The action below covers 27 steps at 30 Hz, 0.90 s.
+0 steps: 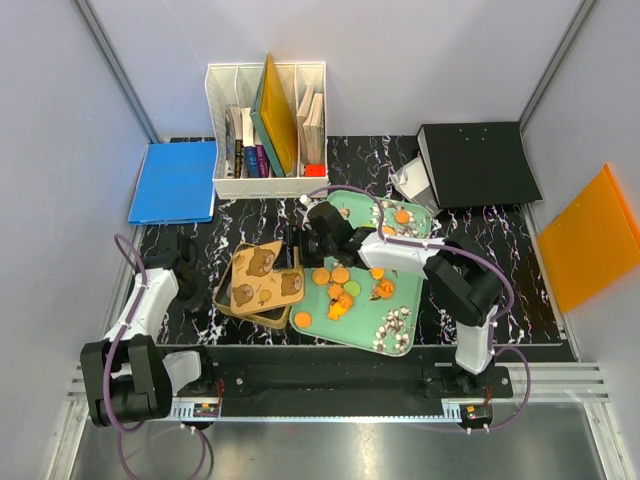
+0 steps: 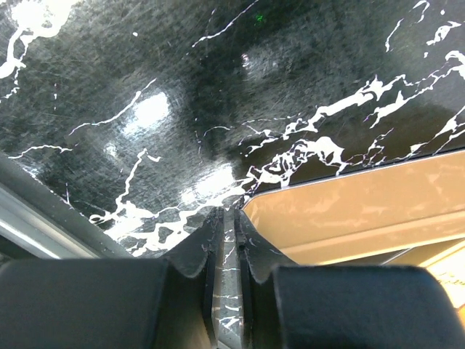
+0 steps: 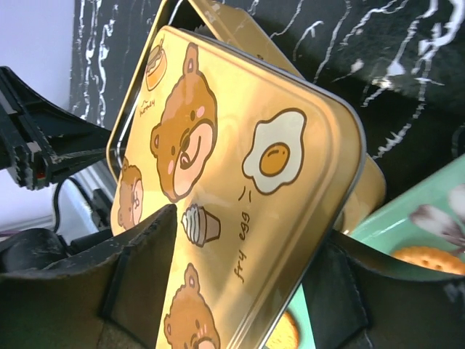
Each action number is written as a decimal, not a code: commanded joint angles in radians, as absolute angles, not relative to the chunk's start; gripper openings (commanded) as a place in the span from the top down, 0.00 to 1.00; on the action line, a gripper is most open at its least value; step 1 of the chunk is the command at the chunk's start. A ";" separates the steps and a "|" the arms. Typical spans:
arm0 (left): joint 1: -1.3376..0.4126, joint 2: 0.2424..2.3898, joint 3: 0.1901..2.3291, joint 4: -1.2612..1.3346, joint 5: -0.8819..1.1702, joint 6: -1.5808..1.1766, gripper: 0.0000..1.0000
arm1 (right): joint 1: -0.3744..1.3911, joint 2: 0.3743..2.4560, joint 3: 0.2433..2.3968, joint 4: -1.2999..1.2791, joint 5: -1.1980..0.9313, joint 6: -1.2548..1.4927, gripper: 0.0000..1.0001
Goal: Pack the cookies
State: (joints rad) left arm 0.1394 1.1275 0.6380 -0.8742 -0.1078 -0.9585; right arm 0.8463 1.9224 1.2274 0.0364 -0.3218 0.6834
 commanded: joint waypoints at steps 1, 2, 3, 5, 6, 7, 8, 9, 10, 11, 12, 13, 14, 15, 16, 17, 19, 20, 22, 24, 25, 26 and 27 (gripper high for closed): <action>0.140 1.120 0.643 -0.851 -0.084 -0.957 0.87 | 0.825 1.892 1.183 -0.166 -0.210 0.598 0.26; 0.140 1.120 0.643 -0.850 -0.083 -0.959 0.87 | 0.824 1.890 1.184 -0.170 -0.206 0.591 0.25; 0.140 1.117 0.641 -0.851 -0.083 -0.959 0.87 | 0.821 1.885 1.186 -0.187 -0.201 0.586 0.25; 0.140 1.114 0.641 -0.850 -0.080 -0.960 0.87 | 0.818 1.879 1.190 -0.202 -0.180 0.571 0.25; 0.140 1.109 0.641 -0.850 -0.080 -0.960 0.87 | 0.816 1.875 1.189 -0.215 -0.173 0.566 0.25; 0.140 1.108 0.638 -0.850 -0.078 -0.960 0.87 | 0.816 1.873 1.187 -0.222 -0.160 0.557 0.25; 0.140 1.104 0.637 -0.850 -0.080 -0.959 0.87 | 0.815 1.870 1.187 -0.230 -0.155 0.554 0.25; 0.140 1.101 0.635 -0.851 -0.080 -0.959 0.87 | 0.813 1.864 1.187 -0.235 -0.150 0.551 0.25; 0.140 1.100 0.634 -0.851 -0.077 -0.959 0.87 | 0.813 1.864 1.187 -0.239 -0.140 0.545 0.25; 0.140 1.098 0.629 -0.851 -0.075 -0.960 0.87 | 0.811 1.861 1.189 -0.245 -0.135 0.543 0.25; 0.140 1.097 0.627 -0.850 -0.075 -0.960 0.87 | 0.811 1.855 1.187 -0.255 -0.130 0.540 0.25; 0.140 1.095 0.624 -0.850 -0.072 -0.962 0.87 | 0.810 1.852 1.189 -0.259 -0.118 0.535 0.25; 0.140 1.094 0.624 -0.850 -0.072 -0.962 0.87 | 0.808 1.848 1.189 -0.264 -0.114 0.534 0.25; 0.140 1.094 0.624 -0.847 -0.072 -0.963 0.87 | 0.807 1.844 1.189 -0.271 -0.110 0.532 0.25; 0.140 1.094 0.624 -0.847 -0.068 -0.963 0.87 | 0.807 1.842 1.189 -0.276 -0.107 0.528 0.25; 0.140 1.095 0.626 -0.845 -0.067 -0.962 0.87 | 0.807 1.842 1.187 -0.282 -0.107 0.526 0.25; 0.140 1.098 0.627 -0.842 -0.063 -0.962 0.87 | 0.807 1.844 1.192 -0.294 -0.098 0.522 0.25; 0.140 1.100 0.629 -0.842 -0.063 -0.962 0.87 | 0.805 1.844 1.190 -0.307 -0.092 0.520 0.25; 0.140 1.103 0.630 -0.839 -0.058 -0.962 0.87 | 0.805 1.848 1.190 -0.314 -0.084 0.515 0.24; 0.140 1.106 0.630 -0.835 -0.057 -0.962 0.87 | 0.805 1.858 1.193 -0.330 -0.078 0.515 0.24; 0.140 1.108 0.632 -0.833 -0.055 -0.963 0.87 | 0.805 1.862 1.195 -0.334 -0.072 0.511 0.23; 0.140 1.112 0.634 -0.833 -0.055 -0.960 0.87 | 0.805 1.868 1.200 -0.351 -0.068 0.508 0.23; 0.140 1.114 0.632 -0.831 -0.052 -0.960 0.87 | 0.805 1.879 1.204 -0.356 -0.060 0.505 0.23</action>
State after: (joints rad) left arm 0.1394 1.1126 0.6273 -0.8616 -0.0772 -0.9585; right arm 0.8310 1.8420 1.2240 -0.1341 -0.1833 0.5640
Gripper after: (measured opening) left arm 0.133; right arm 0.758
